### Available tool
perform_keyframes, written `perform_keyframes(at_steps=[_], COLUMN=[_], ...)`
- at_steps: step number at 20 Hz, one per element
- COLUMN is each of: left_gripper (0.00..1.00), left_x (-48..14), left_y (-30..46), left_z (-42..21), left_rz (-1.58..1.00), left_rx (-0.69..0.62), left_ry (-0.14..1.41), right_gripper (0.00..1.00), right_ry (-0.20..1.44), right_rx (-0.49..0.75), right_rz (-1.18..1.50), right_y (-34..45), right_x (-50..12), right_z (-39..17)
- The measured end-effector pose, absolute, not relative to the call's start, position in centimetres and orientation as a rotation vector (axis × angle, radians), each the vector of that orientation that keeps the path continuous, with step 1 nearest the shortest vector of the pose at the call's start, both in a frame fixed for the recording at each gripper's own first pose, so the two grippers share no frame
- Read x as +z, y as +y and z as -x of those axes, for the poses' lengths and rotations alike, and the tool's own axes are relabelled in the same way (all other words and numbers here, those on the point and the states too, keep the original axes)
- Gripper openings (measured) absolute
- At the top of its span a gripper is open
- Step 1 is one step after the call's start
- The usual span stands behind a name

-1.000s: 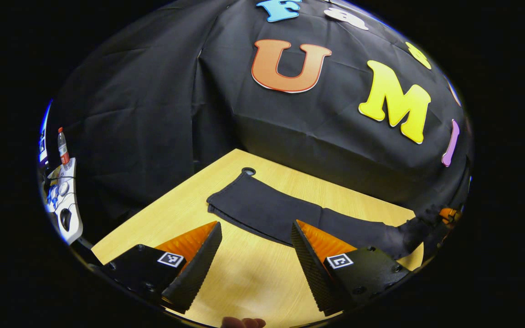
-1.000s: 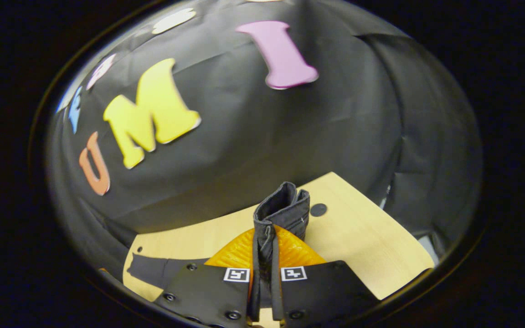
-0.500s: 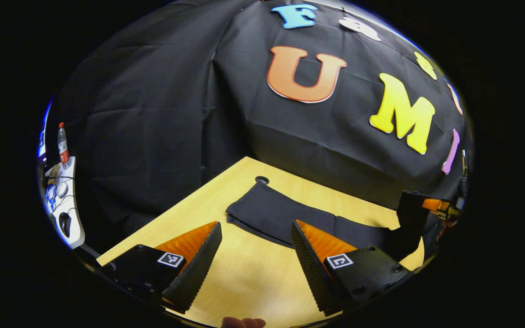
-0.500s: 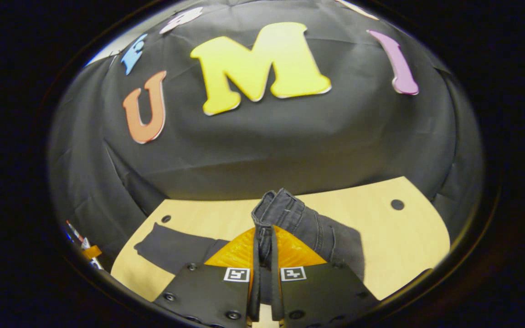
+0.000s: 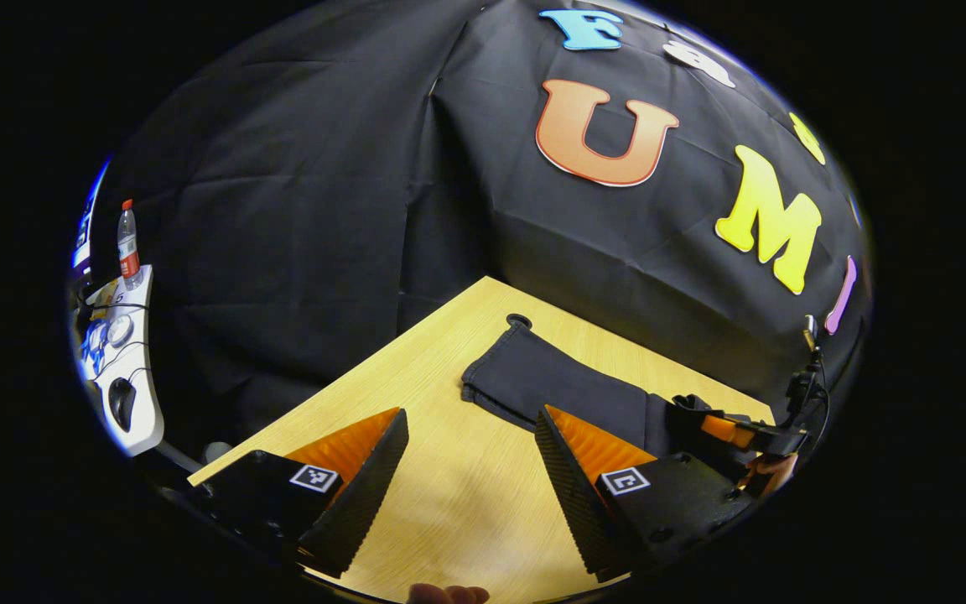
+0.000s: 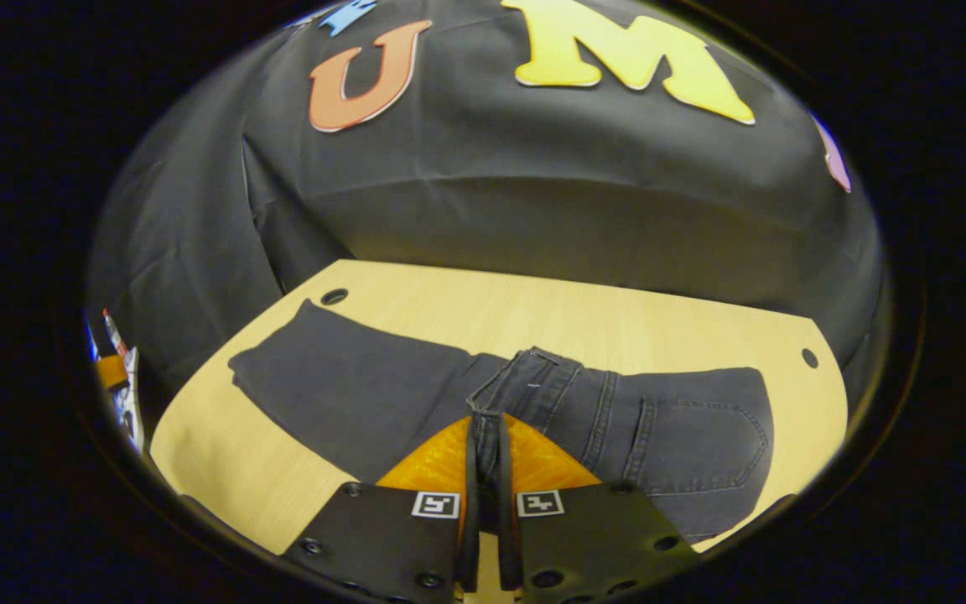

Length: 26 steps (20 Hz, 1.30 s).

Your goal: Grasp the waist and the cuffs of the jeans and fold them to make the two legs overlap; first hold the waist and fold one-third of the jeans toward the cuffs, then hold the cuffs and fold the remaining one-third in the same direction to finish folding.

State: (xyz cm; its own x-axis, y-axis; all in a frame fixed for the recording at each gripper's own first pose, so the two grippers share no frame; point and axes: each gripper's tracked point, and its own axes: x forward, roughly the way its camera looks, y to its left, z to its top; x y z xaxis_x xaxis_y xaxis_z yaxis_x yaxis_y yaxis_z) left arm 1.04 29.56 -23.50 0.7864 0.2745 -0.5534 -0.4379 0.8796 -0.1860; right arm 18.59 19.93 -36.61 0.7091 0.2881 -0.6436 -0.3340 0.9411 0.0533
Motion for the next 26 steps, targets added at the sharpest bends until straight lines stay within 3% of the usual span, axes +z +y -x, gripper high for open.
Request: perform_keyframes(at_steps=[1, 4, 5, 9, 10, 14, 20, 23, 26], left_gripper=[0.98, 0.98, 0.98, 0.98, 0.98, 0.98, 0.98, 0.98, 0.98], left_x=[-23.6, -24.3, -24.4, -25.3, -25.6, -27.2, -31.9, -34.9, -36.3], left_y=[29.8, 30.2, 30.2, 30.4, 30.4, 30.2, 29.6, 30.2, 31.0], left_z=[-1.1, -1.5, -1.8, -2.4, -2.5, -4.0, -8.5, -10.8, -12.4], left_rz=[0.322, 0.343, 0.351, 0.383, 0.395, 0.479, 1.056, 1.277, 1.328], left_rx=[0.387, 0.375, 0.370, 0.356, 0.352, 0.326, 0.346, 0.426, 0.508], left_ry=[0.545, 0.548, 0.553, 0.560, 0.564, 0.578, 0.653, 0.734, 0.797], right_gripper=[0.14, 0.06, 0.10, 0.11, 0.17, 0.92, 0.96, 0.94, 0.94], right_ry=[0.713, 0.734, 0.734, 0.745, 0.752, 0.710, 0.655, 0.628, 0.628], right_rx=[0.341, 0.335, 0.333, 0.364, 0.405, 0.480, 0.565, 0.536, 0.456], right_rz=[0.088, 0.157, 0.174, 0.192, 0.170, 0.161, 0.184, 0.183, 0.145], right_y=[20.2, 21.5, 21.8, 22.8, 23.5, 25.5, 23.1, 19.7, 15.8], right_x=[-37.3, -39.4, -39.7, -40.2, -40.1, -37.1, -28.8, -25.2, -22.9], right_z=[-18.5, -18.4, -18.4, -17.4, -17.2, -15.6, -10.8, -9.4, -8.8])
